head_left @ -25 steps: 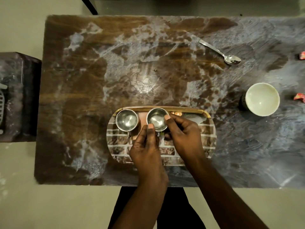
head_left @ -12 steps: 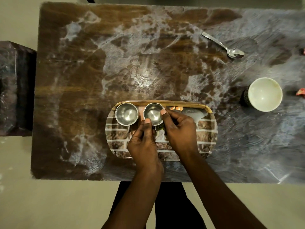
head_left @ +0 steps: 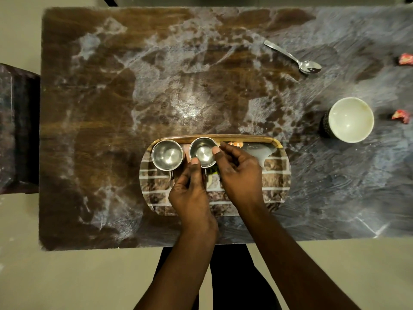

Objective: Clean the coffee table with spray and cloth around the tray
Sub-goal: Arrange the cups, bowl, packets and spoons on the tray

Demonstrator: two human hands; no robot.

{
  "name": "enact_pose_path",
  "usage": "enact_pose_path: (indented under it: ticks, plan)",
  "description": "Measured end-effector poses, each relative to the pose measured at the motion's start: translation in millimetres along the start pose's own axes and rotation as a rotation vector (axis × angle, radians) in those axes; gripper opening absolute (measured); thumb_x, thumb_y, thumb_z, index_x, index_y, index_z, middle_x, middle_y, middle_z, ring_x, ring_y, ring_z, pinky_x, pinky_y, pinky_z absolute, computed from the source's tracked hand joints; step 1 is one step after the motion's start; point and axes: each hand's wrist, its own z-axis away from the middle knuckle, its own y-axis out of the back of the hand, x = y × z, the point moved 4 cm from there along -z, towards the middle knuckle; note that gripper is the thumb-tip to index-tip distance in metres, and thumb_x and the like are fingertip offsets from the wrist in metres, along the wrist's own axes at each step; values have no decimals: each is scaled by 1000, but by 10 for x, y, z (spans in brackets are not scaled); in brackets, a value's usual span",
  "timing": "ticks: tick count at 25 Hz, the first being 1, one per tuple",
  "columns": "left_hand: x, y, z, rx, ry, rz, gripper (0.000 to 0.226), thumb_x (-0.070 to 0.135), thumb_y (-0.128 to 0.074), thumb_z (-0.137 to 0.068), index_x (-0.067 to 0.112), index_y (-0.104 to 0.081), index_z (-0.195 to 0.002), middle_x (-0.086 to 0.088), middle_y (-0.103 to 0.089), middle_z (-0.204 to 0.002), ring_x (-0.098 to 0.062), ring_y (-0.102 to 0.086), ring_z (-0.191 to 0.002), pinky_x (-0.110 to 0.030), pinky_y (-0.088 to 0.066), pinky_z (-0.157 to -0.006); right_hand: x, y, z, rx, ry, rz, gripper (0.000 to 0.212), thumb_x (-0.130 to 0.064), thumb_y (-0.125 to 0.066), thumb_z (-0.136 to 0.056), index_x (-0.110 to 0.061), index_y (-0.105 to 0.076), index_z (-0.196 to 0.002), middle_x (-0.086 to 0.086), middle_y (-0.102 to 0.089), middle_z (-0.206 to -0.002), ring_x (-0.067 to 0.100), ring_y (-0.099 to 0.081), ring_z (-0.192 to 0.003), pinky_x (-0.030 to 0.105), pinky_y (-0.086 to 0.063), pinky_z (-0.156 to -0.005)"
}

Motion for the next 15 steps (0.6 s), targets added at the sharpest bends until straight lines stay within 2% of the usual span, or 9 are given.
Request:
enact_pose_path:
  ticks: [3,5,7,9,11,12,15]
  plan:
    - [-8,136,77,51,56,-66,5,15,-80,-97,16,-81,-92,6,-84,-79,-18,-76,-82,-35,-63,-76,-55,81,71,-35,-37,-28,34,-43,-77,-96,-21,-76,-122,-7,-82,-101,6,-78,-93,35,-66,-85]
    - [-71,222,233,40,69,-190,19,14,-76,-99,21,-77,-82,7,-80,-73,-20,-72,-79,-34,-59,-72,-152,327,135,-3,-12,2,22,-42,-76,-97,-25,-79,-110,-11,-81,-94,1,-77,-88,26,-64,-81]
    - [-90,136,432,-72,39,-253,28,10,-71,-102,22,-77,-77,0,-75,-79,-24,-68,-81,-36,-57,-73,-209,673,119,44,23,25,22,-44,-76,-97,-25,-79,-108,-14,-80,-91,-1,-75,-85,26,-62,-79]
    - [-143,-132,598,-203,-14,-329,26,5,-66,-104,21,-76,-86,-1,-71,-82,-19,-64,-76,-26,-56,-64,-215,1116,48,122,37,33,25,-43,-75,-97,-23,-79,-111,-14,-79,-91,-1,-73,-82,27,-61,-77]
    - [-181,-533,715,-319,-95,-401,13,6,-67,-105,16,-75,-106,1,-73,-93,-18,-67,-85,-28,-57,-72,-212,1546,-45,191,69,41,26,-41,-74,-98,-23,-78,-116,-14,-79,-98,-2,-73,-88,25,-60,-82]
    - [-206,-762,750,-379,-128,-438,16,7,-68,-105,15,-74,-117,0,-74,-102,-17,-68,-94,-31,-58,-80,-208,1747,-95,237,83,49,27,-39,-75,-98,-21,-76,-119,-13,-78,-106,-6,-72,-93,20,-58,-84]
    - [-412,-1464,813,-527,-171,-579,43,13,-70,-104,18,-62,-145,-7,-71,-137,-24,-70,-124,-45,-56,-106,-135,2392,-309,377,112,34,32,-29,-76,-99,-19,-71,-129,-6,-70,-127,-17,-64,-100,6,-51,-83]
